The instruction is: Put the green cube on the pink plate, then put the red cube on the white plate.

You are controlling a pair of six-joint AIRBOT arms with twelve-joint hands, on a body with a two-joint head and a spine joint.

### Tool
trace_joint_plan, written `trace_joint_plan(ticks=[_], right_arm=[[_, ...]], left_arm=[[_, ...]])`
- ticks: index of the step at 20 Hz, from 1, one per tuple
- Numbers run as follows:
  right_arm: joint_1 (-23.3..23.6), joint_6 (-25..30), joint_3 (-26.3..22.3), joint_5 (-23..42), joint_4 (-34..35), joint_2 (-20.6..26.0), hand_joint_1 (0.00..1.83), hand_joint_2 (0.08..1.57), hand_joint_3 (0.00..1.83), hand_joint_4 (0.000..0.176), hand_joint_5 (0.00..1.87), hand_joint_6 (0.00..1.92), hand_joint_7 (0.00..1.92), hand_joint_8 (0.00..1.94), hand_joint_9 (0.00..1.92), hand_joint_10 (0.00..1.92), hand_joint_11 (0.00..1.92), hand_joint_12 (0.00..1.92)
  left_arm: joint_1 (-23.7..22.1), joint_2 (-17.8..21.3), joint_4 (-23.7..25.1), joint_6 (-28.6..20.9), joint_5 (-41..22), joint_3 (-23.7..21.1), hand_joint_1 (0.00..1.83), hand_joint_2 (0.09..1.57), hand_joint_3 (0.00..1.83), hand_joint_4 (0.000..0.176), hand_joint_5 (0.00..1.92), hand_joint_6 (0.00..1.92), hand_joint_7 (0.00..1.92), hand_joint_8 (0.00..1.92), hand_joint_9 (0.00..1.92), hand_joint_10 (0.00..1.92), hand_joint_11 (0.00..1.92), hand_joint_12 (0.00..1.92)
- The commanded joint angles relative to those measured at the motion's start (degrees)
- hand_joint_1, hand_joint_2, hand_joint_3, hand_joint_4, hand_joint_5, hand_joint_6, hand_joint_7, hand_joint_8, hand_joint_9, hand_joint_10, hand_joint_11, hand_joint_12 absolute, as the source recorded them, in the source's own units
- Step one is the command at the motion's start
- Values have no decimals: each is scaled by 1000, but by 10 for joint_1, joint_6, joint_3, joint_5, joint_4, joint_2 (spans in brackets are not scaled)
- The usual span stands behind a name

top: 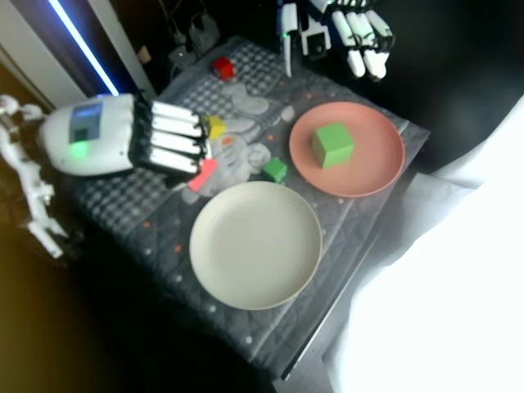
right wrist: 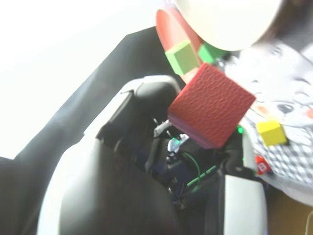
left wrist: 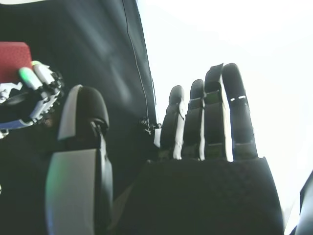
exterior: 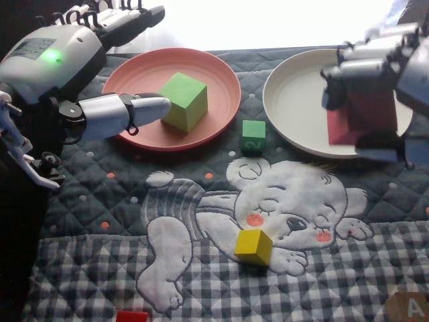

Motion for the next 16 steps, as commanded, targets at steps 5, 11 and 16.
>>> trace_joint_plan(ticks=[5, 11, 16], right_arm=[[43, -3, 46, -7, 16, -35, 1336, 1234, 0, 0, 781, 1295, 711, 1419, 665, 1556, 550, 1780], [83, -3, 117, 87, 16, -98, 1329, 1225, 2, 0, 717, 1203, 762, 1434, 760, 1589, 714, 1838], [94, 0, 165, 151, 16, -136, 1337, 1253, 0, 0, 764, 1143, 673, 1535, 627, 1682, 543, 1874]], left_arm=[[-14, 3, 20, -2, -94, -8, 533, 1127, 0, 70, 248, 10, 214, 5, 278, 10, 0, 1359], [-15, 4, 27, -2, -104, -12, 523, 1102, 0, 82, 281, 10, 265, 9, 304, 11, 0, 1258], [-16, 4, 31, -2, -106, -14, 578, 1125, 3, 71, 300, 9, 283, 6, 302, 5, 0, 1335]])
